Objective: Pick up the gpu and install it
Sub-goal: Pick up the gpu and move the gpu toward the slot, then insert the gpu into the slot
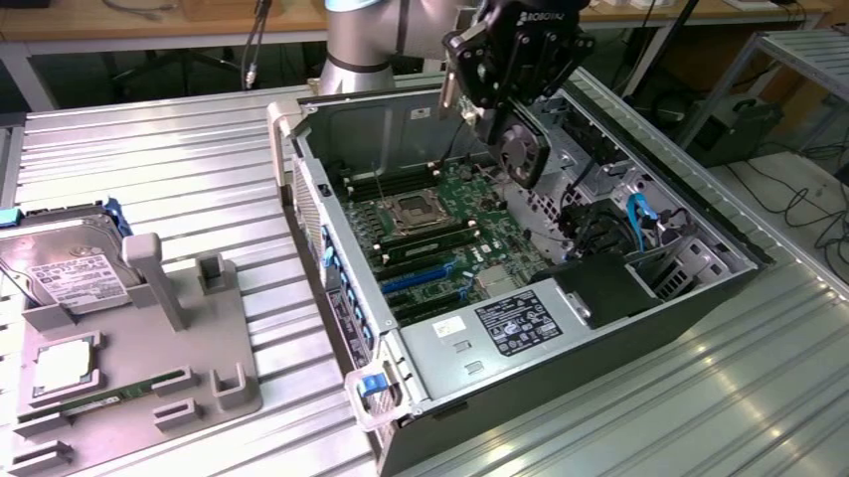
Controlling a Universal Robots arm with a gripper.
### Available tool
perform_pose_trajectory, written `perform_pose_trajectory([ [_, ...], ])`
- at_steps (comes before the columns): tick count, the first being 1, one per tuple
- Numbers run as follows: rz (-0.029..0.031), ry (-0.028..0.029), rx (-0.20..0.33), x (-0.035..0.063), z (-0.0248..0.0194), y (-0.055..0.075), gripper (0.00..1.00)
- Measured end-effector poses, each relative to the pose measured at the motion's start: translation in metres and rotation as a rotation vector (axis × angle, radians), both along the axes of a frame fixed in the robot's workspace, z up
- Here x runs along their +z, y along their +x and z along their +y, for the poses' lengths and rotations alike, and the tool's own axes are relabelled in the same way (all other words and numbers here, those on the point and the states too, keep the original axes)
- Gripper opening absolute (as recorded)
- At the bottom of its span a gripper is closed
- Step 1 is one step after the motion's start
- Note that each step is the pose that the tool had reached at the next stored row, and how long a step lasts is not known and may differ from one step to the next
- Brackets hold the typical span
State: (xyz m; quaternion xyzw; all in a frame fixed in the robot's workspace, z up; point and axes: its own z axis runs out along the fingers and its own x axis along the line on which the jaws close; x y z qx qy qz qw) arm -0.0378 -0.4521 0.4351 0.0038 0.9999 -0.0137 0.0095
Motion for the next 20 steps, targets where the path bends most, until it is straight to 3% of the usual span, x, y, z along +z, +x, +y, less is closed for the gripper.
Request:
perform_pose_trajectory([
  [2,0.0009,0.0001,0.000,-0.0004,0.0002,0.014,0.28],
  [5,0.0012,0.0001,0.000,-0.0007,0.0002,0.023,0.28],
  [20,0.0013,0.0000,0.001,-0.0007,0.0002,0.023,0.28],
])
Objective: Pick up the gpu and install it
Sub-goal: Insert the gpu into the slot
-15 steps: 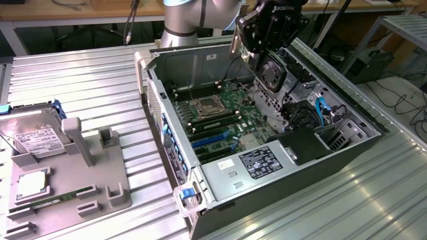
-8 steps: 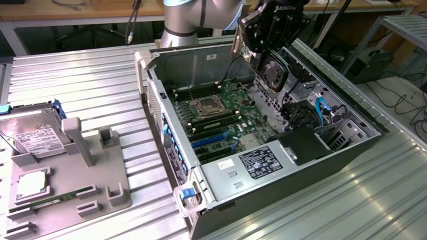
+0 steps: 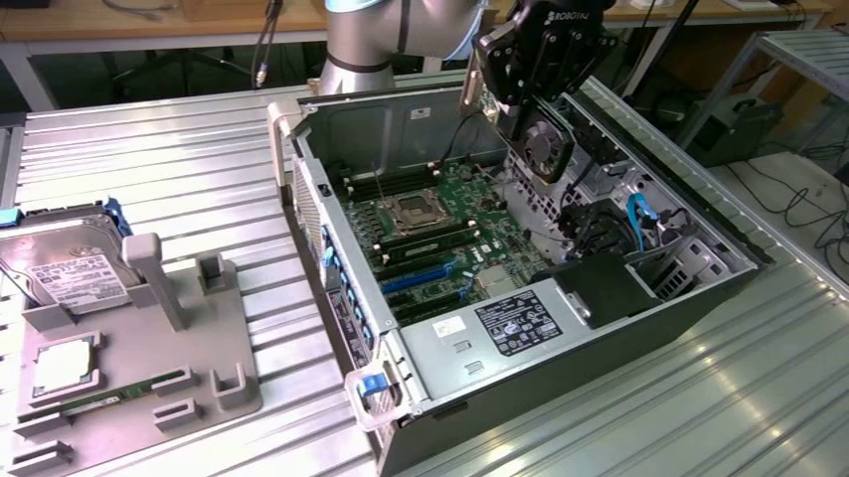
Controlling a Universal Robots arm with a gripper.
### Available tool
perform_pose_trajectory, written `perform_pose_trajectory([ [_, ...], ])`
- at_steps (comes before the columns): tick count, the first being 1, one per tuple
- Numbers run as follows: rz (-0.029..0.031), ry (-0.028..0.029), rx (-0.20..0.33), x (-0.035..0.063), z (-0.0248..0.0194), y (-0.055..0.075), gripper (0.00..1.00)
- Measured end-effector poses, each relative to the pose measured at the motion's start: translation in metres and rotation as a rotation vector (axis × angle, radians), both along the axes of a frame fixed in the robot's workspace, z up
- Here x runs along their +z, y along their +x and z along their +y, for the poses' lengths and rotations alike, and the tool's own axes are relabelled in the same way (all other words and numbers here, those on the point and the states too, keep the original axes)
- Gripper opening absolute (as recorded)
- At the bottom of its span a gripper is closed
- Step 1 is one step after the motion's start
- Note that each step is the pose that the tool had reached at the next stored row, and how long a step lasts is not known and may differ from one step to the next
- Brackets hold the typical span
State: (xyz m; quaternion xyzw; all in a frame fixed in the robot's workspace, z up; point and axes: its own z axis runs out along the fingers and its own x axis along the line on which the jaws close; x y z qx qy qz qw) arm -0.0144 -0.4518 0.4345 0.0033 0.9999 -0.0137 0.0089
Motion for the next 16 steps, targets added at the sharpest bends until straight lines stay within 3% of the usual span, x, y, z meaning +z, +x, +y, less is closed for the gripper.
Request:
perform_pose_trajectory([
  [16,0.0000,0.0000,0.069,0.0000,0.0000,0.0000,0.28],
])
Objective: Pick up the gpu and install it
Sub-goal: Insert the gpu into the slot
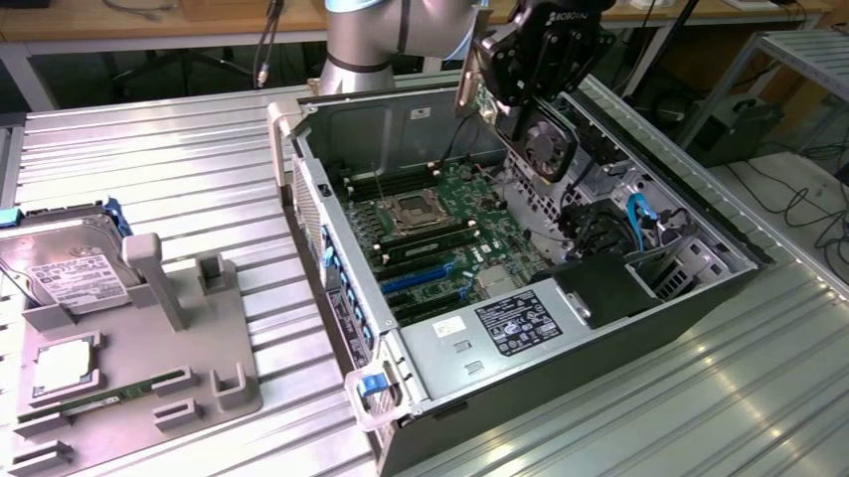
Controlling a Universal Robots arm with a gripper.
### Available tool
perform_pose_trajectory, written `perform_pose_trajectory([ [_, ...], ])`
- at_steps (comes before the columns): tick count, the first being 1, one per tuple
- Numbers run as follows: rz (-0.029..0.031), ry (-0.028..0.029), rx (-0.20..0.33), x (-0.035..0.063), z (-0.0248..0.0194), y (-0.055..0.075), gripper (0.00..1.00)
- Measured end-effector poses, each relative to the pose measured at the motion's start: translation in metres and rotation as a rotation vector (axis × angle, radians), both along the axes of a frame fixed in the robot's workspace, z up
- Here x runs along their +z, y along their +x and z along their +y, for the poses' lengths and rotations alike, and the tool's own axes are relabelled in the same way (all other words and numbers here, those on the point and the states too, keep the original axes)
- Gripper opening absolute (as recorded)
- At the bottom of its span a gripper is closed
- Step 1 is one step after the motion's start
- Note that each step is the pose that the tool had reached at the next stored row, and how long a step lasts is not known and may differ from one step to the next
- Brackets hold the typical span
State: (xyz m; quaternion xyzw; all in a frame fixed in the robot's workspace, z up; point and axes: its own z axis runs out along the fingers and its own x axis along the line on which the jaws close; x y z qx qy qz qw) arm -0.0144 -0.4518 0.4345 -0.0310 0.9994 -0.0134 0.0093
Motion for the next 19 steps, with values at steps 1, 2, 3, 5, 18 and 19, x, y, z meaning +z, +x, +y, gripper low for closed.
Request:
perform_pose_trajectory([
  [1,0.0000,0.0000,0.004,0.0000,0.0000,0.0000,0.28],
  [2,0.0000,0.0000,0.007,0.0000,0.0000,0.0000,0.28],
  [3,0.0000,0.0000,0.010,0.0000,0.0000,0.0000,0.28],
  [5,0.0000,0.0000,0.019,0.0000,0.0000,0.0000,0.28],
  [18,0.0000,0.0000,0.063,0.0000,0.0000,0.0000,0.28],
  [19,0.0000,0.0000,0.066,0.0000,0.0000,0.0000,0.28],
])
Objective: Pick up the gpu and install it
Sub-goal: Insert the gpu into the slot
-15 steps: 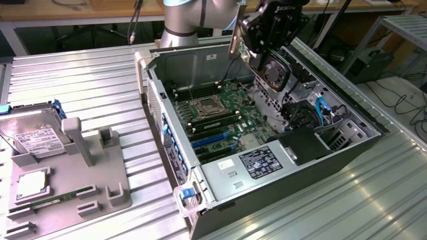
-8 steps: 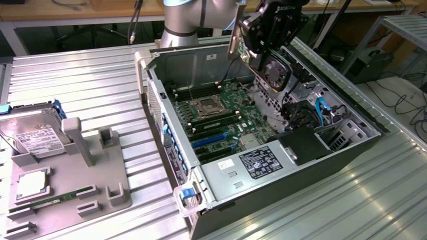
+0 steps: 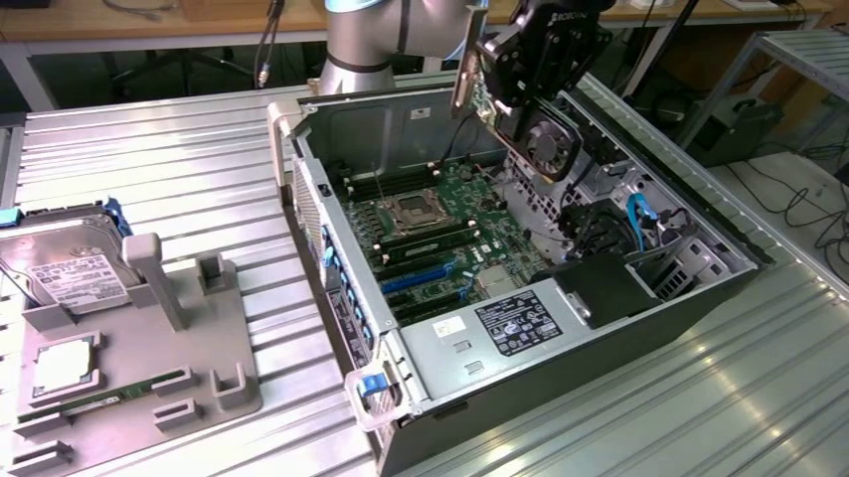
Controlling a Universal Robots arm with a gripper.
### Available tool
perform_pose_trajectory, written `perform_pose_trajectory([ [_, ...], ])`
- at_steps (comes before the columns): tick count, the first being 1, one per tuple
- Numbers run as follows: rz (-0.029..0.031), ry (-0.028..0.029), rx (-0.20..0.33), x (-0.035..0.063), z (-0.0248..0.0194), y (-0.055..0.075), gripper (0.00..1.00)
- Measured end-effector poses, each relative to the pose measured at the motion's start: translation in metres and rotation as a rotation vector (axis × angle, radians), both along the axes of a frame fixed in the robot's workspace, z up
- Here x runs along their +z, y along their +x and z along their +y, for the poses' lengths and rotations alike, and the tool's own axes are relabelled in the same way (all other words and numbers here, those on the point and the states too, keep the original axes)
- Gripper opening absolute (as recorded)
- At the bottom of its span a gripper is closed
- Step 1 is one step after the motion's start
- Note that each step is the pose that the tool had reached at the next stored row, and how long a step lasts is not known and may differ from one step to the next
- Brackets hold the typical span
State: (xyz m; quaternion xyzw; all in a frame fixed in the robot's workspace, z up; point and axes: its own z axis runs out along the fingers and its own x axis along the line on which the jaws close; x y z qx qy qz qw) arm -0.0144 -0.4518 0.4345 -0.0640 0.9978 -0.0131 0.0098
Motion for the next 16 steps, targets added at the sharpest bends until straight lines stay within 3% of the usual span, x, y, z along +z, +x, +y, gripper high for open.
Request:
perform_pose_trajectory([
  [15,0.0000,0.0000,0.057,0.0000,0.0000,0.0000,0.28],
  [16,0.0000,0.0000,0.095,0.0000,0.0000,0.0000,0.28],
])
